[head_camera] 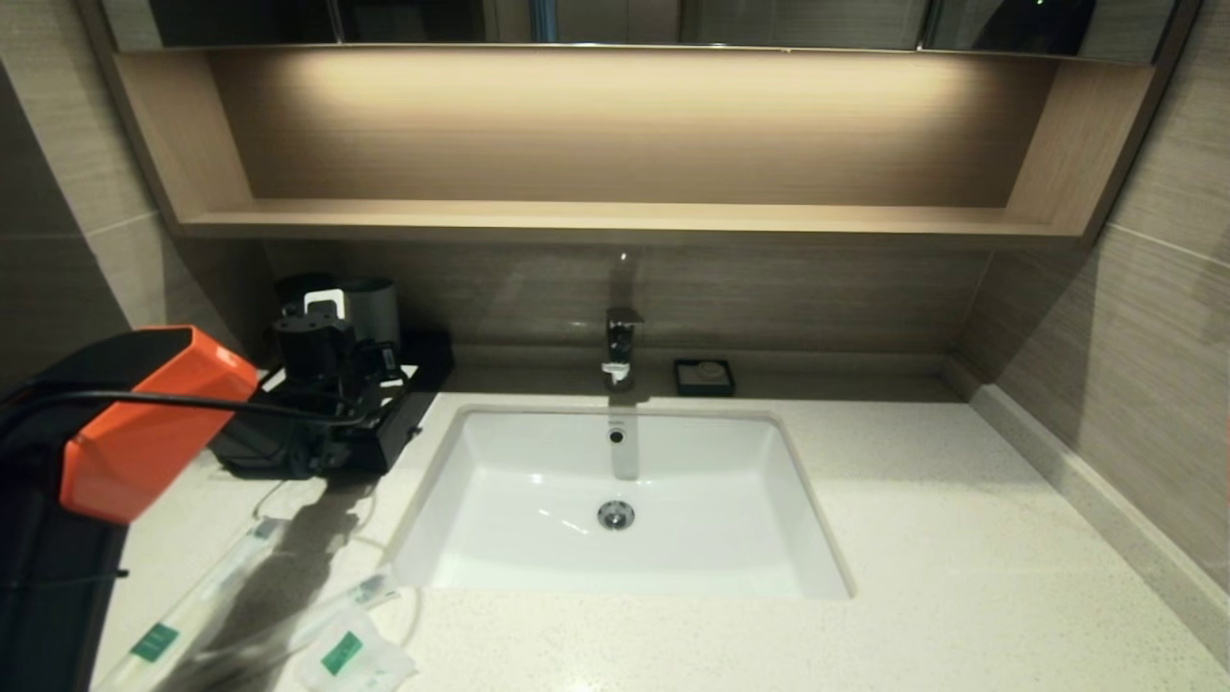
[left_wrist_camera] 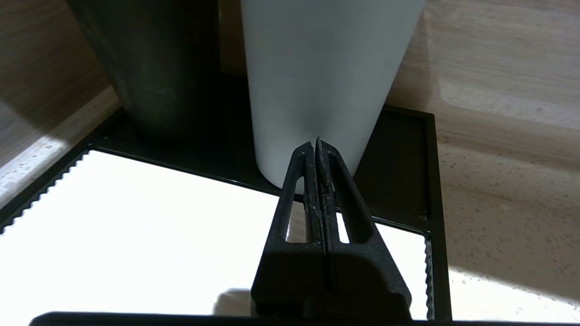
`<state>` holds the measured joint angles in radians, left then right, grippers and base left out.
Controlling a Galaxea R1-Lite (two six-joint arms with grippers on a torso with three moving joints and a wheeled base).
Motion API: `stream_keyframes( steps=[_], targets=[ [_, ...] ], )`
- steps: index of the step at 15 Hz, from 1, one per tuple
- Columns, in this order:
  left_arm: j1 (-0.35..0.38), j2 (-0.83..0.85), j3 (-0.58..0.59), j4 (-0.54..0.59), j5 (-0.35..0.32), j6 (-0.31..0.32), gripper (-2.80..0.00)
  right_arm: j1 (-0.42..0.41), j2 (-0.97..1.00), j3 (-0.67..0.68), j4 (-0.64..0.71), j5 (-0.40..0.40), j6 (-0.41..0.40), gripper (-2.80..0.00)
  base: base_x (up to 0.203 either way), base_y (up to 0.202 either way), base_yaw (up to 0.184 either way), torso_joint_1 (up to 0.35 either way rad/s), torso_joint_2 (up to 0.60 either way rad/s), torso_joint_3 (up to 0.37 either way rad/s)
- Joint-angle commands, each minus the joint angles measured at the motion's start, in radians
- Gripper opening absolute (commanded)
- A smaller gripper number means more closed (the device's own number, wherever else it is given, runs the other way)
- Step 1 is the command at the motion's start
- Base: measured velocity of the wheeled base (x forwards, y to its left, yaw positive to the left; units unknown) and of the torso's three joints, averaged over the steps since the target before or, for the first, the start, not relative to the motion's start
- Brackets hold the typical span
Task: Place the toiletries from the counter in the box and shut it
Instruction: Open the drawer
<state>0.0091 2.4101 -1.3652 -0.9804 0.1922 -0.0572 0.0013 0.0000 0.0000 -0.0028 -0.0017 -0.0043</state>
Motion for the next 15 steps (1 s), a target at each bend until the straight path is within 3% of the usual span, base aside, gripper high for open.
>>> stream_keyframes(
  steps=[1,15],
  targets=[
    [0.002,0.027,-0.015,-0.007,0.001,-0.001,-2.80,0.000,-0.002,0.002,0.000,0.000,0.000,-2.80,0.000,0.000,0.000,0.000,0.00,0.000],
    [0.000,0.058,-0.078,-0.006,0.003,-0.006,-2.80,0.000,-0.002,0.002,0.000,0.000,0.000,-2.80,0.000,0.000,0.000,0.000,0.00,0.000]
  ],
)
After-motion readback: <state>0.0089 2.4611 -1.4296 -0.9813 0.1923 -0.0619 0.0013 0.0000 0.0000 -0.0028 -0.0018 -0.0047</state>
